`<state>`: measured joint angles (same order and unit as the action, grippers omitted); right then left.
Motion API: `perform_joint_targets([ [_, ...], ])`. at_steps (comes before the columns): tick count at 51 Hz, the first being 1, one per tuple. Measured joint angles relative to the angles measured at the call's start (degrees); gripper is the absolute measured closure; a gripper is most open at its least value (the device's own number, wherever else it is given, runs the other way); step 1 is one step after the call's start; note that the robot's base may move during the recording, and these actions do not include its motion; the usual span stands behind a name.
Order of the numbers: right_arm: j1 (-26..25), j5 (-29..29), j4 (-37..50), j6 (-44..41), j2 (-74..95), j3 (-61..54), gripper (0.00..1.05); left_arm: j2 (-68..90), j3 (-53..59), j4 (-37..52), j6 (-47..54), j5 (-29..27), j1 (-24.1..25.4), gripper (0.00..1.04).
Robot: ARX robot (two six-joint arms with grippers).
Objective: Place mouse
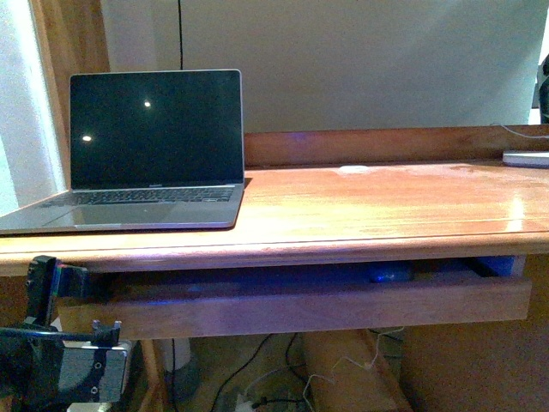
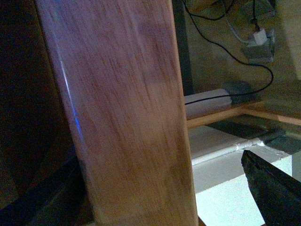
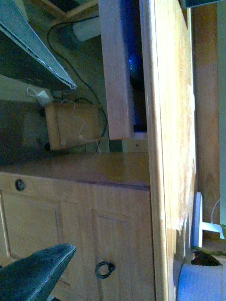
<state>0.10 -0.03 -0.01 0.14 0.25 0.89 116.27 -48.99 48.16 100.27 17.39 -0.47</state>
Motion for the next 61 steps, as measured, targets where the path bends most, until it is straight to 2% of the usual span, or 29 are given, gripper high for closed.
perform_joint_targets([
  [15, 0.0, 0.0, 0.0, 0.0, 0.0, 0.0, 0.07, -1.3, -1.4, -6.6, -4.6, 0.5, -1.9, 0.08],
  [43, 0.0, 0.0, 0.0, 0.0, 0.0, 0.0, 0.07, -9.7, -6.3, -35.5, -16.5, -0.5, -4.5, 0.08],
  [55, 0.0, 0.0, 0.0, 0.0, 0.0, 0.0, 0.07, -12.8, -6.5, -44.4, -19.8, 0.1, -5.9, 0.08],
  [61, 0.0, 0.0, 0.0, 0.0, 0.0, 0.0, 0.07, -13.6, -5.4, -46.1, -21.6, 1.3, -7.8, 0.08],
])
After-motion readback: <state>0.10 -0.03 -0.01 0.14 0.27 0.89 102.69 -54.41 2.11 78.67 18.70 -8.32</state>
